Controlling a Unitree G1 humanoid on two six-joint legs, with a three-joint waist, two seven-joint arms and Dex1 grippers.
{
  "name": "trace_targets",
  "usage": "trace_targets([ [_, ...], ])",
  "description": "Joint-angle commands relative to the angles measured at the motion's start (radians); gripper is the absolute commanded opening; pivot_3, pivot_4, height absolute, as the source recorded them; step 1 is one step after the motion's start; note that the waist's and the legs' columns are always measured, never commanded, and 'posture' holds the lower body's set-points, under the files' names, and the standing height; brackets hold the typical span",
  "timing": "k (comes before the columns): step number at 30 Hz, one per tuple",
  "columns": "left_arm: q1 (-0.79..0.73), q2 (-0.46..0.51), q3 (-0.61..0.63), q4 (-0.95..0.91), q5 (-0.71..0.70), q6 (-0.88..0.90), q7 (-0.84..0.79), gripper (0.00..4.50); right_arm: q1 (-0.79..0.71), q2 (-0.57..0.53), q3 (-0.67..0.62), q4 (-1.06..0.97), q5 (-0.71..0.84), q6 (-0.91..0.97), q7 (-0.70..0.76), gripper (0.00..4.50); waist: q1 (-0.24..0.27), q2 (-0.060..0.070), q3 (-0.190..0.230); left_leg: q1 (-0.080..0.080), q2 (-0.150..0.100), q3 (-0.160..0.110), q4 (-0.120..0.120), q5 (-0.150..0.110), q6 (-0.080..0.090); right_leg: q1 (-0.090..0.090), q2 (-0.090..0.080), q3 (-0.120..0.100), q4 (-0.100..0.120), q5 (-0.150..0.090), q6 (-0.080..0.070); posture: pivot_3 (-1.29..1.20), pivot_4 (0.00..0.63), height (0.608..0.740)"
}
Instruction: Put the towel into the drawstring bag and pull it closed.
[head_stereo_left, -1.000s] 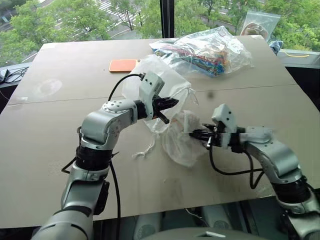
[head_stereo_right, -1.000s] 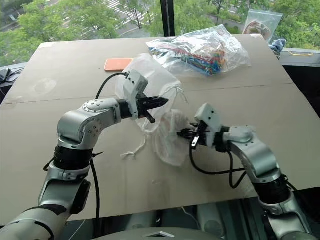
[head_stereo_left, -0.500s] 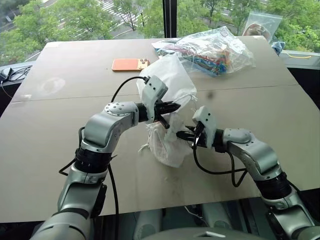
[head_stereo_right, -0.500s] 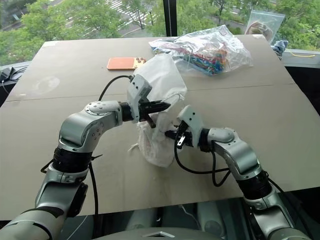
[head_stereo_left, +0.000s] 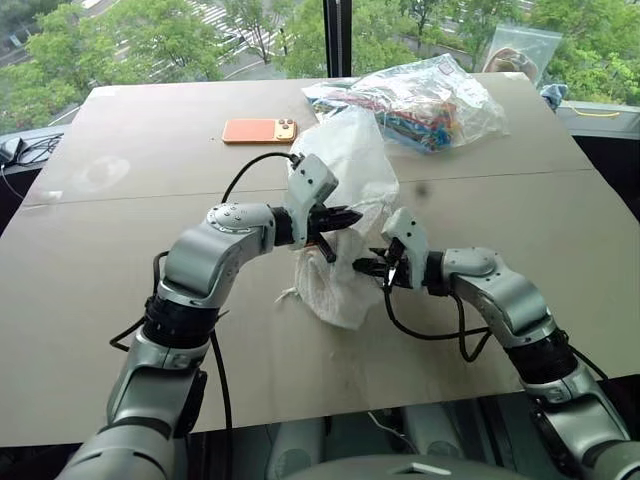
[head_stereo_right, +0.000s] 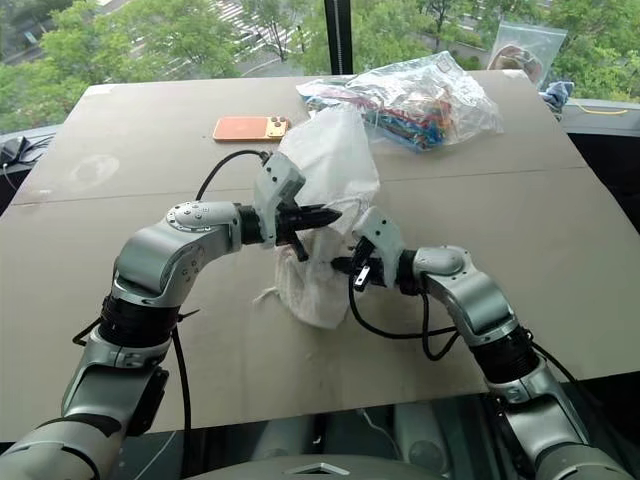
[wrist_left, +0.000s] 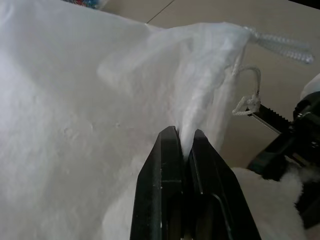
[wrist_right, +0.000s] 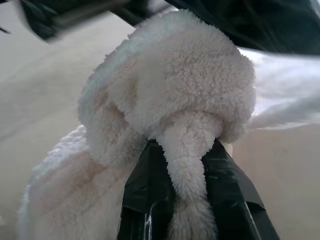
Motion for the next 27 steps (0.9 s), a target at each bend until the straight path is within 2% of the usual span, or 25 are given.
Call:
trace_targets([
  [1, 0.006, 0.025, 0.007, -0.036, 0.017, -0.055, -0.026, 0.0, 0.014, 0.048, -0.085, 0.019, 0.043, 0.1, -0.081, 0.03, 0.0, 0.0, 0.0, 0.0, 0.0, 0.0, 0.0, 0.0, 0.0, 0.0, 0.0, 0.0, 0.0, 0.0, 0.0, 0.0, 0.15, 0.74],
  [7, 0.045, 0.054, -0.007, -0.046, 0.046, -0.1, -0.045, 0.0, 0.001, 0.176, -0.256, 0.043, 0.142, 0.171, -0.197, 0.03, 0.0, 0.0, 0.0, 0.003, 0.0, 0.001, -0.001, 0.0, 0.0, 0.002, 0.0, 0.001, 0.001, 0.0, 0.0, 0.0, 0.15, 0.74],
  [13, 0.07, 0.056, 0.012, -0.053, 0.038, -0.083, -0.04, 0.0, -0.011, 0.26, -0.38, 0.02, 0.263, 0.177, -0.234, 0.03, 0.0, 0.0, 0.0, 0.003, 0.0, 0.001, -0.001, 0.0, 0.0, 0.002, 0.0, 0.002, 0.001, 0.0, 0.0, 0.0, 0.15, 0.74],
  [16, 0.061, 0.024, 0.078, -0.034, -0.084, -0.012, -0.088, 0.0, -0.015, 0.28, -0.404, 0.034, 0.281, 0.176, -0.267, 0.03, -0.001, 0.0, 0.0, 0.003, 0.0, 0.001, -0.001, 0.0, 0.0, 0.002, 0.0, 0.001, 0.001, 0.0, 0.0, 0.0, 0.15, 0.74],
  [19, 0.016, -0.003, 0.127, -0.013, -0.14, 0.086, -0.05, 0.89, -0.031, 0.337, -0.454, 0.065, 0.323, 0.149, -0.305, 0.03, -0.002, 0.0, 0.0, 0.004, 0.0, 0.001, -0.001, 0.0, 0.0, 0.002, 0.0, 0.001, 0.001, 0.0, 0.0, 0.0, 0.15, 0.74],
  [20, 0.001, -0.006, 0.14, -0.012, -0.165, 0.127, -0.044, 1.48, -0.037, 0.355, -0.469, 0.073, 0.336, 0.143, -0.316, 0.03, -0.003, 0.0, 0.0, 0.004, 0.0, 0.001, -0.001, 0.0, 0.0, 0.002, 0.0, 0.001, 0.001, 0.0, 0.0, 0.0, 0.15, 0.74],
  [23, -0.066, -0.038, 0.222, -0.014, -0.33, 0.357, -0.035, 2.74, -0.068, 0.397, -0.472, 0.128, 0.313, 0.073, -0.341, 0.03, -0.004, 0.001, 0.0, 0.004, 0.0, 0.001, -0.001, 0.0, 0.0, 0.002, 0.0, 0.001, 0.001, 0.0, 0.0, 0.0, 0.15, 0.74],
  [27, -0.13, -0.1, 0.308, -0.017, -0.457, 0.519, 0.018, 2.8, -0.101, 0.444, -0.444, 0.186, 0.284, -0.023, -0.341, 0.03, -0.006, 0.001, 0.0, 0.004, 0.0, 0.001, -0.001, 0.0, 0.0, 0.002, 0.0, 0.002, 0.001, 0.0, 0.0, 0.0, 0.15, 0.74],
])
